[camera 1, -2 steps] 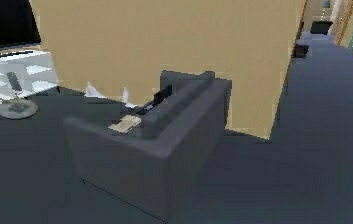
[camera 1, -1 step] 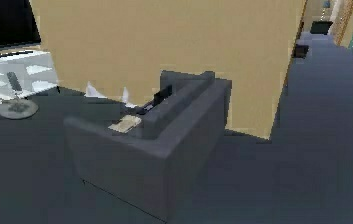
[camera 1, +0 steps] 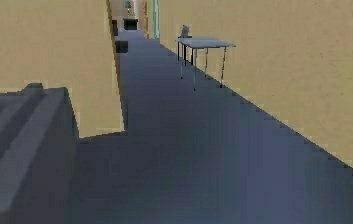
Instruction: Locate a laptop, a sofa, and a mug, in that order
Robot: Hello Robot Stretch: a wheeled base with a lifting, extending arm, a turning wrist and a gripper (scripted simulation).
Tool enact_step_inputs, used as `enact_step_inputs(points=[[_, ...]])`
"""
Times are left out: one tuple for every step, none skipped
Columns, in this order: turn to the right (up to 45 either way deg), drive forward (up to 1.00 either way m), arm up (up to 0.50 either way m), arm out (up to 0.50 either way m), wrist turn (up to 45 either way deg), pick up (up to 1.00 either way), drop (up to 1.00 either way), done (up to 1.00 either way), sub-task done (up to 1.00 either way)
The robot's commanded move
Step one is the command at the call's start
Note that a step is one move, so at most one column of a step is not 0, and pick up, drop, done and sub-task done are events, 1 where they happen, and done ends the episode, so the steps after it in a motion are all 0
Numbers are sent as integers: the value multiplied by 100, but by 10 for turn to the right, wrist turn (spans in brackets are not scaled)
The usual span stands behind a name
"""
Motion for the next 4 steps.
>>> enact_step_inputs(points=[[450, 0, 0, 0, 0, 0, 0, 0, 0], [450, 0, 0, 0, 0, 0, 0, 0, 0], [390, 0, 0, 0, 0, 0, 0, 0, 0], [0, 50, 0, 0, 0, 0, 0, 0, 0]])
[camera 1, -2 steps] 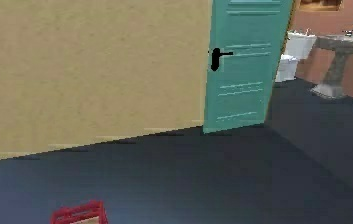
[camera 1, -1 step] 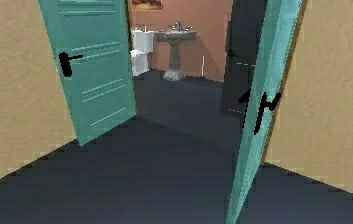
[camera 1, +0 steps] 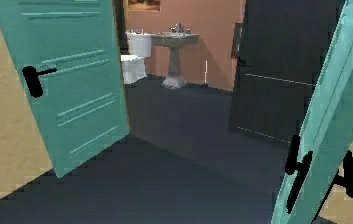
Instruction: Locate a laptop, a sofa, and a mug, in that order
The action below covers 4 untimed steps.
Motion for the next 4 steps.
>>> enact_step_inputs(points=[[-450, 0, 0, 0, 0, 0, 0, 0, 0], [-90, 0, 0, 0, 0, 0, 0, 0, 0], [0, 100, 0, 0, 0, 0, 0, 0, 0], [-120, 0, 0, 0, 0, 0, 0, 0, 0]])
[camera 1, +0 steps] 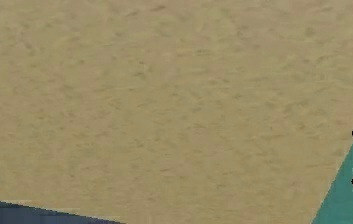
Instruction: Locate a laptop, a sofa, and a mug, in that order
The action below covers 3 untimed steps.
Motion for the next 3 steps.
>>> enact_step_inputs(points=[[0, 5, 0, 0, 0, 0, 0, 0, 0], [-450, 0, 0, 0, 0, 0, 0, 0, 0], [-180, 0, 0, 0, 0, 0, 0, 0, 0]])
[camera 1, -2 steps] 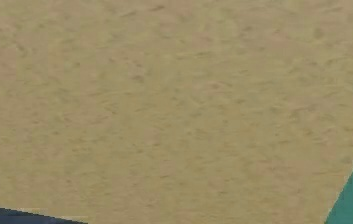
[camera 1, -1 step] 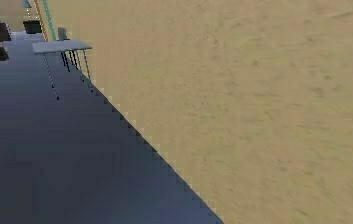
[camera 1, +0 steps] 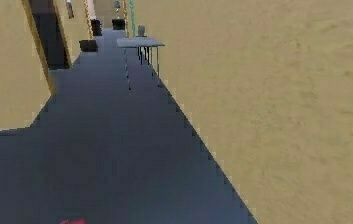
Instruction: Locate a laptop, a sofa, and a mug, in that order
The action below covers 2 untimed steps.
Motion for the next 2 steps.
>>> enact_step_inputs(points=[[0, 60, 0, 0, 0, 0, 0, 0, 0], [-120, 0, 0, 0, 0, 0, 0, 0, 0]])
